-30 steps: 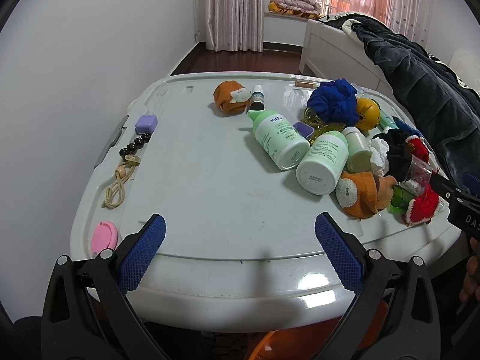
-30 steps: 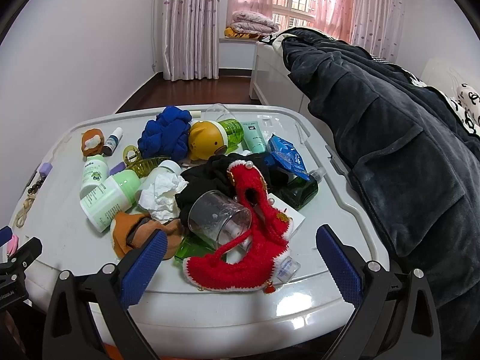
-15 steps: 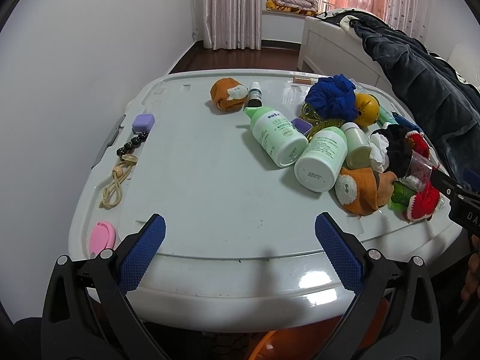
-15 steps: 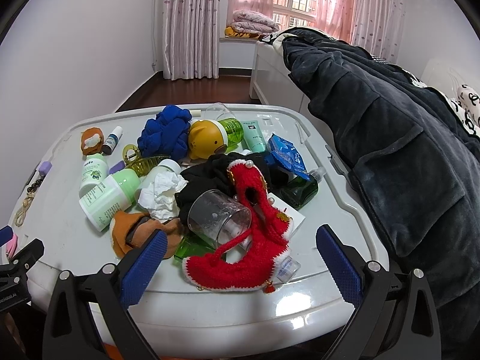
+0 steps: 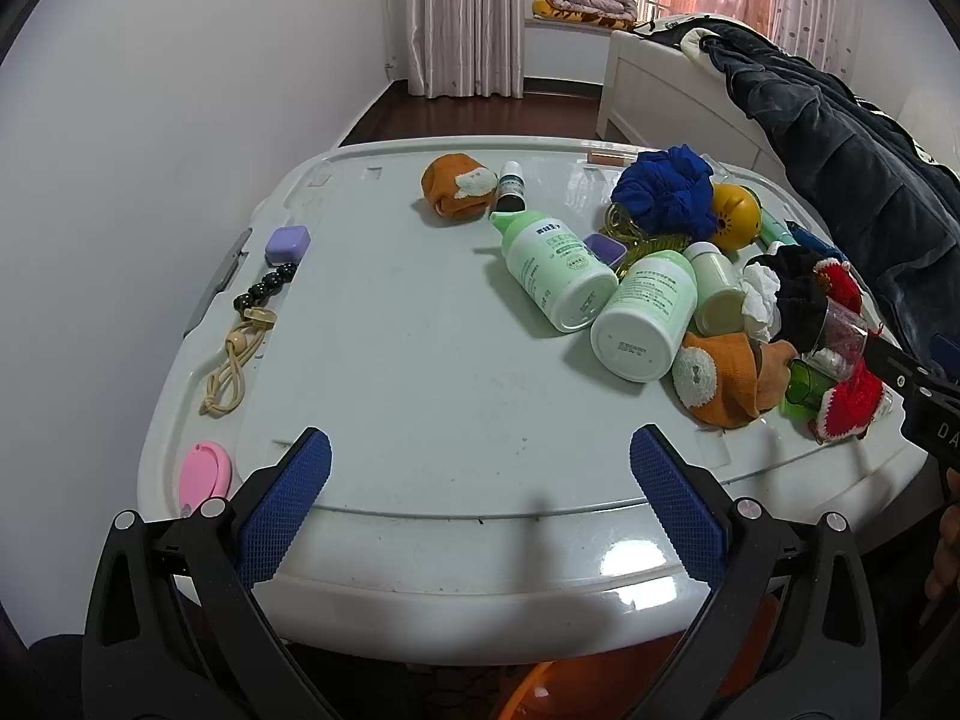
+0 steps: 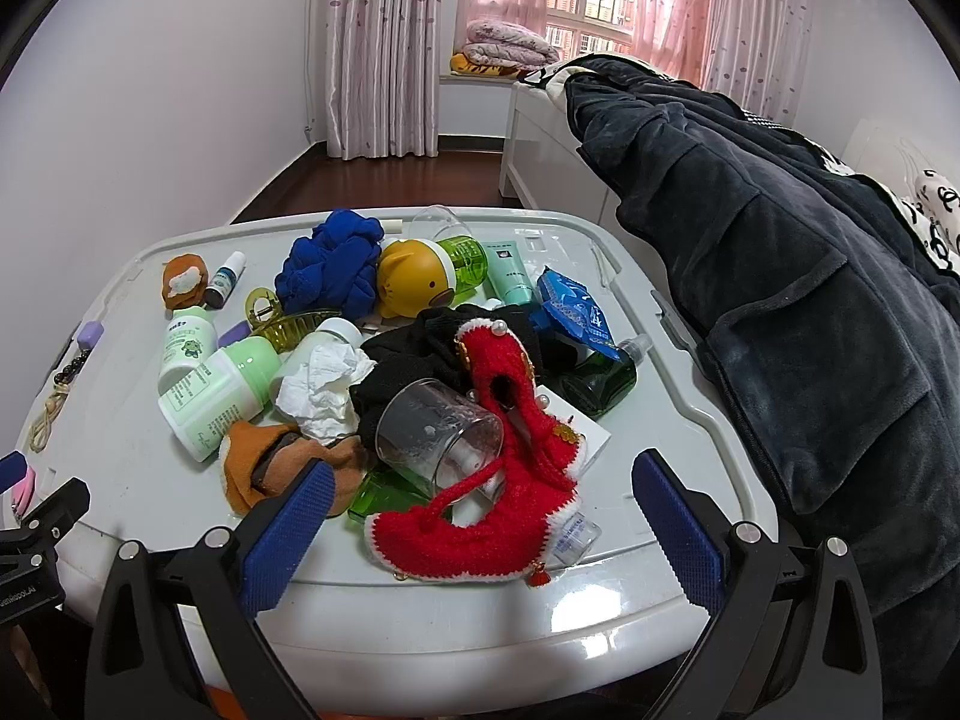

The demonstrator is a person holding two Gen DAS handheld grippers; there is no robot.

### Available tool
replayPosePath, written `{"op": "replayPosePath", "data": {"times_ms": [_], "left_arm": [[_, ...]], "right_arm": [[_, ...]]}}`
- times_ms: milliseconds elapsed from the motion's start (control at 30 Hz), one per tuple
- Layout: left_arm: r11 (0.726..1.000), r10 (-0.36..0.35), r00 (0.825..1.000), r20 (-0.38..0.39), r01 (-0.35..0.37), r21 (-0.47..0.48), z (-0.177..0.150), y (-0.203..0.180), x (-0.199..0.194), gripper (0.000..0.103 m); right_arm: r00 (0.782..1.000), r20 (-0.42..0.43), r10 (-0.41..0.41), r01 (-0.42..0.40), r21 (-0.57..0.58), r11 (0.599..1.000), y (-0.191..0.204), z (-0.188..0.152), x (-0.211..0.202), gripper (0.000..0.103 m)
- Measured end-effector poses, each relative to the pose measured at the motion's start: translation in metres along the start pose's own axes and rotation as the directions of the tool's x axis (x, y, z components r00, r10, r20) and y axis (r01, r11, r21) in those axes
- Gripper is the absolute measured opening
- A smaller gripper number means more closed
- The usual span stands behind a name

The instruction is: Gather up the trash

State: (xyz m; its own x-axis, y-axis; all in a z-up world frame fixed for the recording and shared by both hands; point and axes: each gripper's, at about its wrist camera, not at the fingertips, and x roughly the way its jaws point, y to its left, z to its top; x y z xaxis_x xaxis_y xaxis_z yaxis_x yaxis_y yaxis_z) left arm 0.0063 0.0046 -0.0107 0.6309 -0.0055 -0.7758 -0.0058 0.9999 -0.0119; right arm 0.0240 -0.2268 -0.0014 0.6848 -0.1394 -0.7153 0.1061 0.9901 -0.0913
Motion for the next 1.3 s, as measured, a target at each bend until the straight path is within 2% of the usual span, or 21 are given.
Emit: {"op": "replayPosePath", "data": {"times_ms": [900,1133,1300], "left_arm": [[1.0,0.001,1.0,-0.004,-0.001,0.001,0.0,0.001,0.0,0.097],[1.0,0.008,1.0,-0.014,-0.008,0.012,-0.002,-0.002,-0.001,0.097],[1.0,0.0,1.0,-0.025,0.0,0.007,-0.001,-0.003,-0.001,0.097]], "right_arm": [[1.0,-0.003,0.002,-0.002,0.001,1.0,-0.001,-0.001,0.0,0.098],[0.996,-0.046,0.071,-0.071,-0.004,0.997,-0.01,0.006,0.0,0.098],[0.983,-0.125,0.137,-0.143,-0.044,0.989,-0.01,0.014,0.017,0.098]]}}
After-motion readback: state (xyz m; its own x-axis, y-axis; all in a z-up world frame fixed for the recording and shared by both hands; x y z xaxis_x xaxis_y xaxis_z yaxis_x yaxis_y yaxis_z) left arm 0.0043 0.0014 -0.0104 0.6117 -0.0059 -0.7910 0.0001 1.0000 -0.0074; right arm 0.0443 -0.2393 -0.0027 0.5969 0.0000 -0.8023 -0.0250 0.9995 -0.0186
